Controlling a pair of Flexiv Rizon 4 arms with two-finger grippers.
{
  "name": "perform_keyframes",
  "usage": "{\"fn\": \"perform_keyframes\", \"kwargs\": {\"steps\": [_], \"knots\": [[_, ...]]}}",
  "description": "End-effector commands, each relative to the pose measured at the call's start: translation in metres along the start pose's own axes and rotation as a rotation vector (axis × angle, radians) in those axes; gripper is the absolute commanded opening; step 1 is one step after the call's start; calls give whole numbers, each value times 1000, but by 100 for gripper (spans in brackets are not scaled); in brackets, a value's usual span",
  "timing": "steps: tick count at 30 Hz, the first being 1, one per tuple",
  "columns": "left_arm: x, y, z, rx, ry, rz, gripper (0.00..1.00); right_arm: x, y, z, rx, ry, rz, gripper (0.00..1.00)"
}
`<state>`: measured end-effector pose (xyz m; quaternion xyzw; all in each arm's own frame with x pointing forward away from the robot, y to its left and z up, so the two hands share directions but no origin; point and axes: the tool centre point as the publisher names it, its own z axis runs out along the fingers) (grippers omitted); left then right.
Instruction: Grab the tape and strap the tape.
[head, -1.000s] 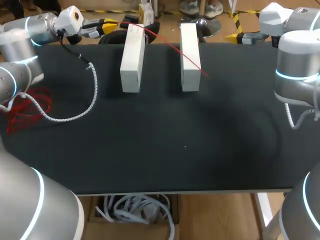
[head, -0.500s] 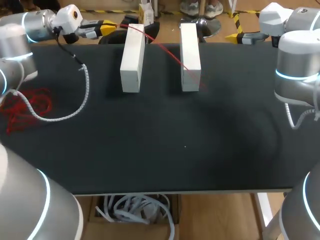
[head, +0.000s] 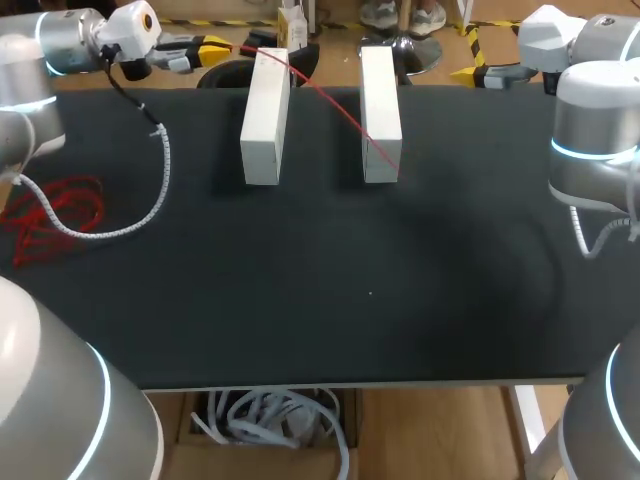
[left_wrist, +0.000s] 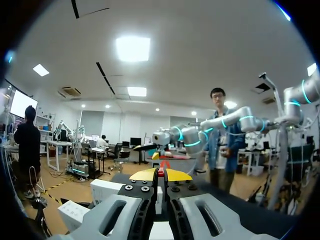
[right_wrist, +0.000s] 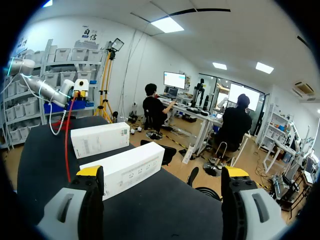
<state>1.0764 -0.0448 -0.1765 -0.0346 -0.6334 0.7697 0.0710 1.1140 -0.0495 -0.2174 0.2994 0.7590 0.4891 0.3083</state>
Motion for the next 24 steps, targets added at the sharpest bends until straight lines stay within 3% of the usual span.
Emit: {"fn": "perform_keyframes", "kwargs": {"steps": [1,10,24], "knots": [[12,-4,12,32,-253,23,0,0,0,0,2,1,0,100],[56,-12,43,140,-206,26,0,0,0,0,2,1,0,100],[114,-35,56,278,-429,45,0,0,0,0,2,1,0,100]]}}
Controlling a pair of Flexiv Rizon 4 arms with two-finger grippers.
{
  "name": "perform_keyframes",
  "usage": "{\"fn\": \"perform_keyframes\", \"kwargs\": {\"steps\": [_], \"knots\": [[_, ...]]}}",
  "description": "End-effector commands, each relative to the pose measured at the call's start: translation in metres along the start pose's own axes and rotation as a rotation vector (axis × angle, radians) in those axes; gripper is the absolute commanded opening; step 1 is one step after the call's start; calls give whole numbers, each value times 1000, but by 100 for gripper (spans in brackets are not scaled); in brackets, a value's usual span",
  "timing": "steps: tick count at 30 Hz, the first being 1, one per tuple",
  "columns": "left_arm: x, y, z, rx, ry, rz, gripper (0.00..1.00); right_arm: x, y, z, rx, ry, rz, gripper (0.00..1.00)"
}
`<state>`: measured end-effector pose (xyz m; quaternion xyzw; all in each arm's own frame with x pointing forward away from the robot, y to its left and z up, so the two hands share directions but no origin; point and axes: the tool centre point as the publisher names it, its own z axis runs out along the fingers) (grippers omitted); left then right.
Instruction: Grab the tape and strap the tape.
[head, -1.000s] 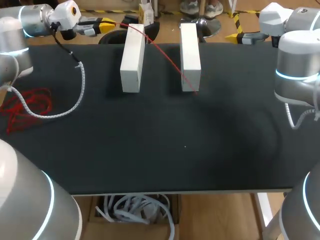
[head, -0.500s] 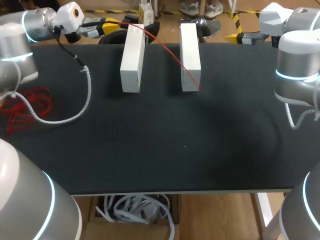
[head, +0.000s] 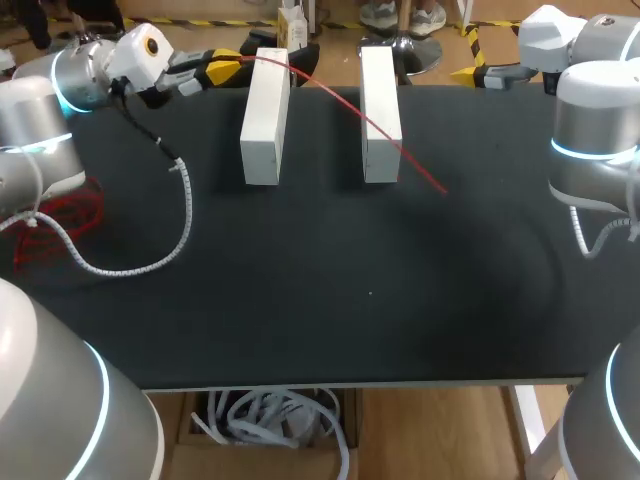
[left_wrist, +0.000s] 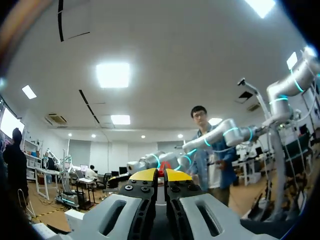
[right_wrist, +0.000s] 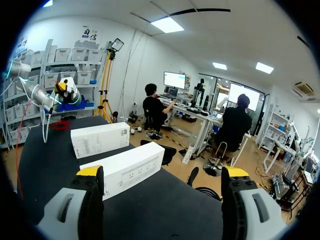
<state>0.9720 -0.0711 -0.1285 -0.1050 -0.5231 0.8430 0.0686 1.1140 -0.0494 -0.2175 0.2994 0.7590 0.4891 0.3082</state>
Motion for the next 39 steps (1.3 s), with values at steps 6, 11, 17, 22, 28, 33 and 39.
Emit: {"fn": "perform_keyframes", "kwargs": {"steps": [6,11,17,22,28,33,39], "knots": [[30,-1,14,47,-612,5,0,0,0,0,2,1,0,100],[45,-4,14,79,-637,-3,0,0,0,0,2,1,0,100],[65,-10,18,92,-658,-15,0,0,0,0,2,1,0,100],[77,-15,25,108,-647,-32,0,0,0,0,2,1,0,100],[90,-15,29,122,-652,-53,0,0,0,0,2,1,0,100],[91,-16,29,121,-639,-47,0,0,0,0,2,1,0,100],[84,-16,26,104,-587,-6,0,0,0,0,2,1,0,100]]}}
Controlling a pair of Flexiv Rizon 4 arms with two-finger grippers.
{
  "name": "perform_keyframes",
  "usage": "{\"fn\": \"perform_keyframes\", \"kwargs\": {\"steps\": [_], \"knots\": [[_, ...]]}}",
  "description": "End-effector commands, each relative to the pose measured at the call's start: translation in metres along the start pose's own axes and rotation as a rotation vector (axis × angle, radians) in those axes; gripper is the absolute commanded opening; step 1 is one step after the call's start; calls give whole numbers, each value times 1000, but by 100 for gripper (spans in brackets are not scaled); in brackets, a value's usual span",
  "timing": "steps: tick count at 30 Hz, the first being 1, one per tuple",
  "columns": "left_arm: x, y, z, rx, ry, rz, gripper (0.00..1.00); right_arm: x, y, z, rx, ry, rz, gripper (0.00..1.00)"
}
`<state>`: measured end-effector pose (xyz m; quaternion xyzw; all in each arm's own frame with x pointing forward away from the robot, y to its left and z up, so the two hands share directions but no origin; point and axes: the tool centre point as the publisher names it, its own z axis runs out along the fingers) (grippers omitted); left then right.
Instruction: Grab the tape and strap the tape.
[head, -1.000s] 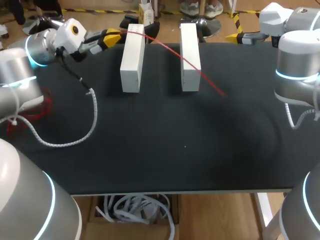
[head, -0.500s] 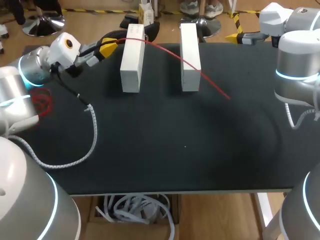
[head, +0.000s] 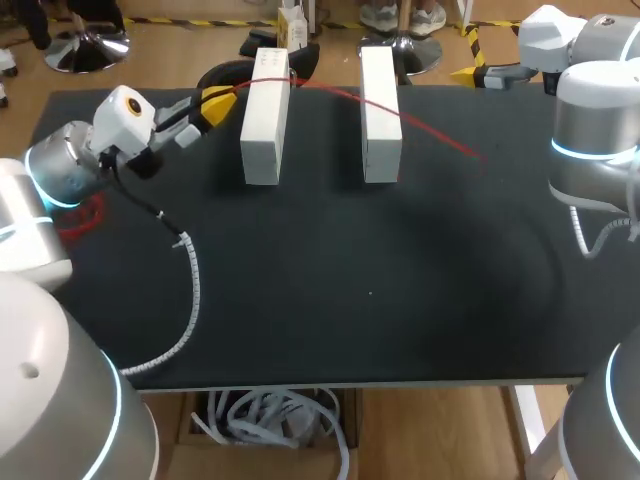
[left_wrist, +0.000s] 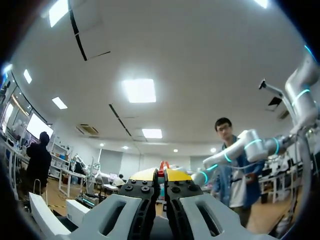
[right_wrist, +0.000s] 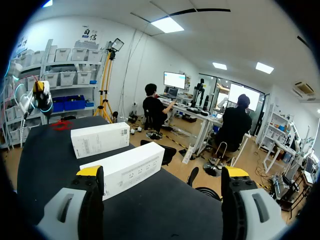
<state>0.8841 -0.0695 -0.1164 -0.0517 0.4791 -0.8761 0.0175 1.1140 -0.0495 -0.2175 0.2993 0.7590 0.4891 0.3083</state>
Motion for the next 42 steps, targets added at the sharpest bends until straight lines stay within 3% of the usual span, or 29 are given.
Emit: {"fn": "perform_keyframes", "kwargs": {"steps": [1,8,11,26,32,37,42], "knots": [[-2,-5,0,-7,-223,18,0,0,0,0,3,1,0,100],[-12,-8,-4,-22,-180,41,0,0,0,0,3,1,0,100],[-16,-8,-4,-72,-126,47,0,0,0,0,3,1,0,100],[-16,-8,-4,-72,-126,47,0,0,0,0,3,1,0,100],[-16,-11,15,12,-61,39,0,0,0,0,3,1,0,100],[-3,-23,25,81,-83,43,0,0,0,0,3,1,0,100],[8,-32,34,72,-74,48,0,0,0,0,3,1,0,100]]}}
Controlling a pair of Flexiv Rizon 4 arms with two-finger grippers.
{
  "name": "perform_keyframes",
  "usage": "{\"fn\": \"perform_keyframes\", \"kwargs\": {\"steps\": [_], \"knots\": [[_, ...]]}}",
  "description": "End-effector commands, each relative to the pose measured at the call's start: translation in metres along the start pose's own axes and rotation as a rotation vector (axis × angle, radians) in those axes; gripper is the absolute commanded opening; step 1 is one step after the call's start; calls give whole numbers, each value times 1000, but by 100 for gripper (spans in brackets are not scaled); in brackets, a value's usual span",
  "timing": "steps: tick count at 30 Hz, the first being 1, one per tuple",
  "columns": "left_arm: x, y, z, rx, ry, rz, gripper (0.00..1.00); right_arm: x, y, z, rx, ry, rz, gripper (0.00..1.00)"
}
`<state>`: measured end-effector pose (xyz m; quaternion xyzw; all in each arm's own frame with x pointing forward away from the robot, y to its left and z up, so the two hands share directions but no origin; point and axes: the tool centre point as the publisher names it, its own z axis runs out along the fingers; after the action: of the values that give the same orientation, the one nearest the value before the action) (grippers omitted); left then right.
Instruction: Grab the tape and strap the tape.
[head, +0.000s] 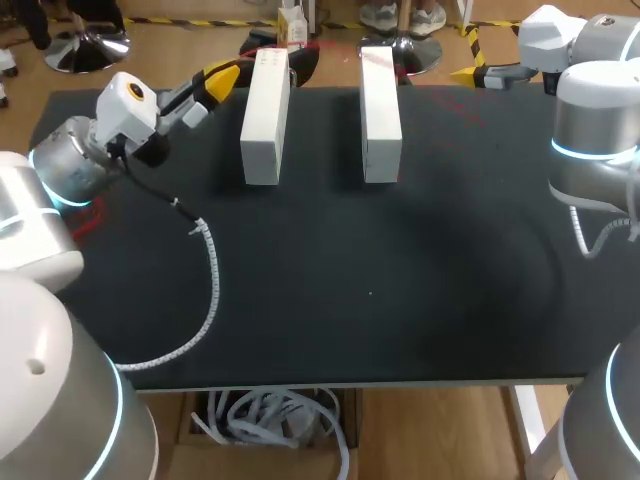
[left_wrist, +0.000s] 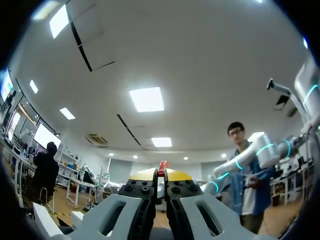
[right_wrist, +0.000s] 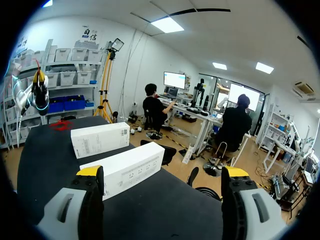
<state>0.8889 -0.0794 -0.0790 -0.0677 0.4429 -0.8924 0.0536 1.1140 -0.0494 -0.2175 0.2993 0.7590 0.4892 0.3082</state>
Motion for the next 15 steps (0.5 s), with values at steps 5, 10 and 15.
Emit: {"fn": "perform_keyframes", "kwargs": {"steps": [5,10,15], "knots": [[13,-12,8,-8,15,19,0,0,0,0,3,1,0,100],[11,-17,9,4,23,22,0,0,0,0,3,1,0,100],[11,-16,8,29,48,17,0,0,0,0,3,1,0,100]]}}
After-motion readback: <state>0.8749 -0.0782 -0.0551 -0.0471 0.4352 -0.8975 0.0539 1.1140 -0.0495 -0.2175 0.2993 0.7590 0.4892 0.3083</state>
